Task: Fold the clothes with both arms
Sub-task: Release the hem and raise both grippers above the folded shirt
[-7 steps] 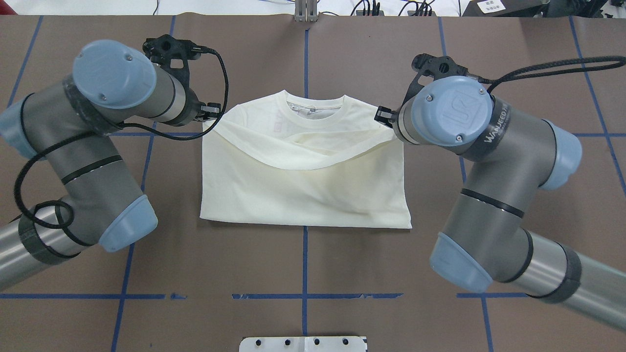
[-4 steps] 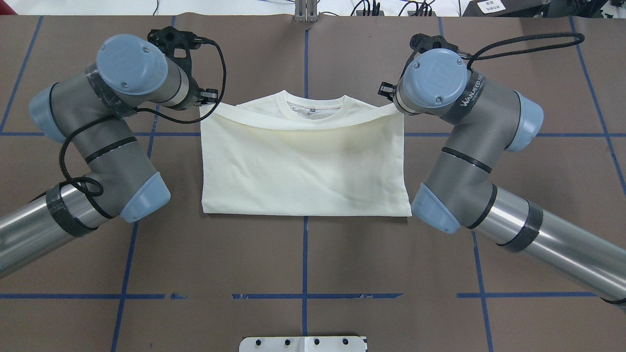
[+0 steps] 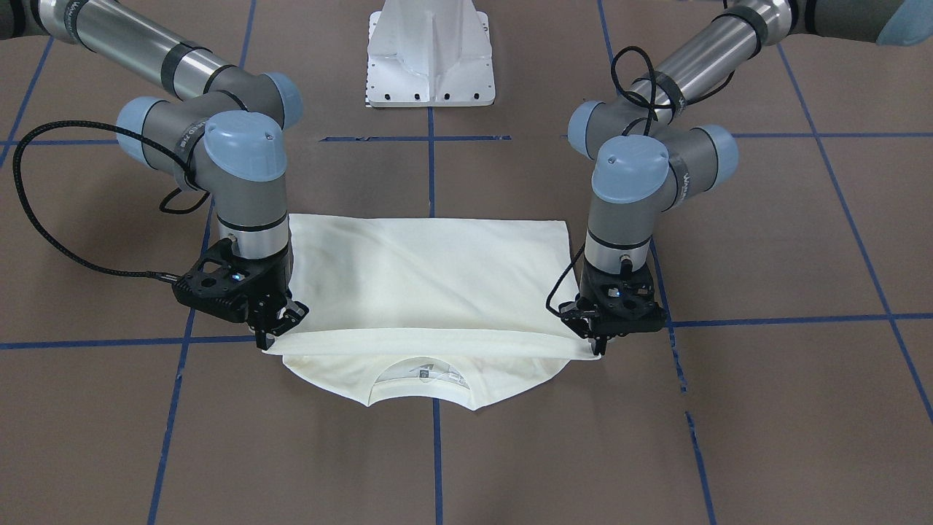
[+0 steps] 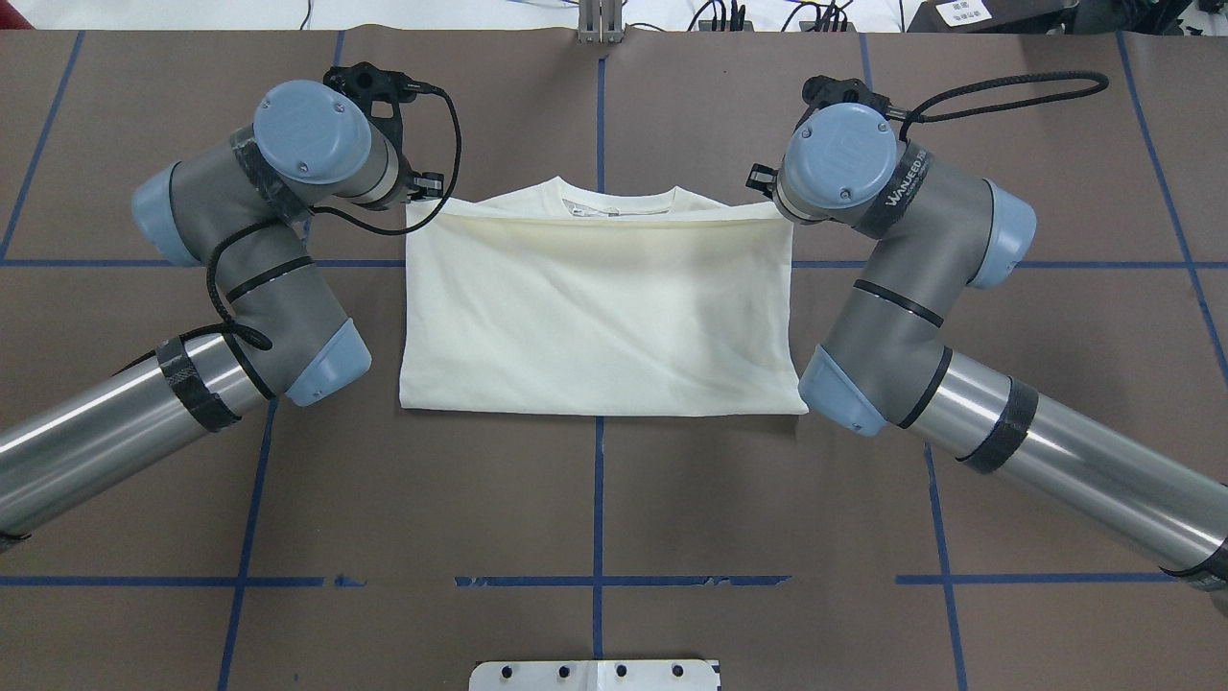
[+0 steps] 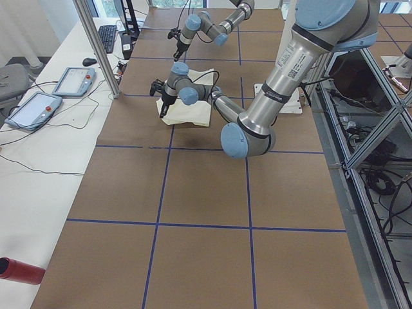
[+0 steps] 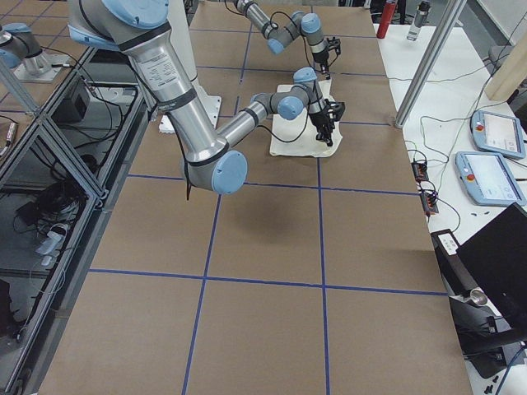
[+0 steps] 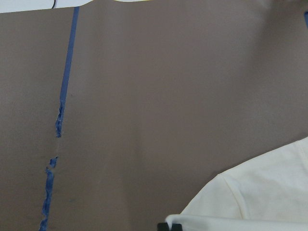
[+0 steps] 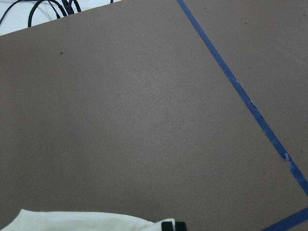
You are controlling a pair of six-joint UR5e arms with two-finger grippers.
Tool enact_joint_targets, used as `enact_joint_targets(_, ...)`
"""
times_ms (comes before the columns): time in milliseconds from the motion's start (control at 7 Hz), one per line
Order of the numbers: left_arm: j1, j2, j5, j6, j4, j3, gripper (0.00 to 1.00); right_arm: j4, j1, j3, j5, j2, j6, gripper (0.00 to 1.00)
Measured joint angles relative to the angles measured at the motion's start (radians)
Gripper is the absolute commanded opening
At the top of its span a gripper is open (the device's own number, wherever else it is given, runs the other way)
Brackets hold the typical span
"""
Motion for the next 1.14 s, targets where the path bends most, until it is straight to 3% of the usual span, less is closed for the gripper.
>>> enact_joint_targets(143,0.002,0.001,-0.001,0.002,-0.006,0.006,1.0,0.006,-0.001,-0.014,0.0,0.005,-0.001,1.0)
enact_joint_targets(429,0.004,0.019,-0.023,0.045,-0.017,-0.044,1.0,0.012,0.001,-0.006,0.018,0.012,-0.034,1.0)
enact_joint_targets(714,0.034,0.138,-0.082,0.066,-0.021,-0.233,0.98,0.015,0.009,0.074,0.087,-0.017,-0.092,1.0)
enact_joint_targets(857,0.087,0.219,-0.088,0.027,-0.027,-0.336,0.71,0.015,0.009,0.113,0.099,-0.035,-0.101,1.0)
enact_joint_targets(1000,0.149,0.286,-0.07,-0.063,-0.039,-0.407,0.56,0.014,0.007,0.136,0.103,-0.043,-0.102,1.0)
enact_joint_targets(1143,0.208,0.321,-0.032,-0.161,-0.051,-0.433,0.53,0.014,0.005,0.147,0.105,-0.047,-0.102,1.0)
